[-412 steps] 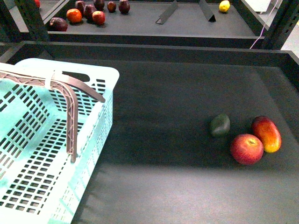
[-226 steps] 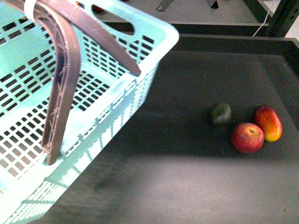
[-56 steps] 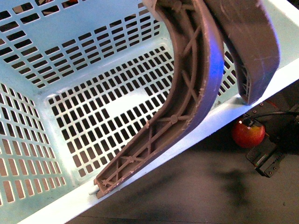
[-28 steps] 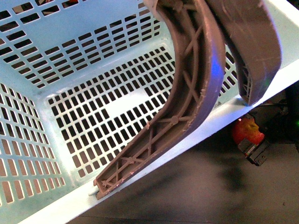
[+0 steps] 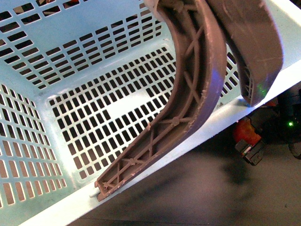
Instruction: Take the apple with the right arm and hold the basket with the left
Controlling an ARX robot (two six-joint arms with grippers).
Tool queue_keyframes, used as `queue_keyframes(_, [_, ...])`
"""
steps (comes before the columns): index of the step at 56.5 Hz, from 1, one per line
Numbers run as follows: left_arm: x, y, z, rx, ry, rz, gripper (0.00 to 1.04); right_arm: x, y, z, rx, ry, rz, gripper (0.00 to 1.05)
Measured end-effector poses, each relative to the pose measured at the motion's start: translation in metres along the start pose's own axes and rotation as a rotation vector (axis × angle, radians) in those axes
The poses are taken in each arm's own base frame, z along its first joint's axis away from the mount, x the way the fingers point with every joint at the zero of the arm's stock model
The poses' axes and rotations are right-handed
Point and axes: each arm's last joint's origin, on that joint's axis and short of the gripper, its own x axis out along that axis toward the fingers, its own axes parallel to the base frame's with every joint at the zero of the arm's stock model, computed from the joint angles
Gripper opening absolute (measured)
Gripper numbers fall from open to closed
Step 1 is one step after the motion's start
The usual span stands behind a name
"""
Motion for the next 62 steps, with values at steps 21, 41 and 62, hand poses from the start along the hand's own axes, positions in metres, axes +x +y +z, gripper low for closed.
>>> queue_keyframes(21, [0.0, 0.0, 0.0, 0.0, 0.001, 0.0, 0.16, -0.01, 0.001, -0.006, 0.055, -0.037, 0.023, 0.71])
queue_keyframes(41, [0.0, 0.0, 0.0, 0.0, 0.0, 0.0, 0.16, -0.074, -0.029, -0.008, 0.157, -0.205, -0.033, 0.71])
queue_keyframes(62, [0.0, 0.0, 0.0, 0.0, 0.0, 0.0, 0.16, -0.181, -0.07, -0.022, 0.254, -0.386, -0.171, 0.71])
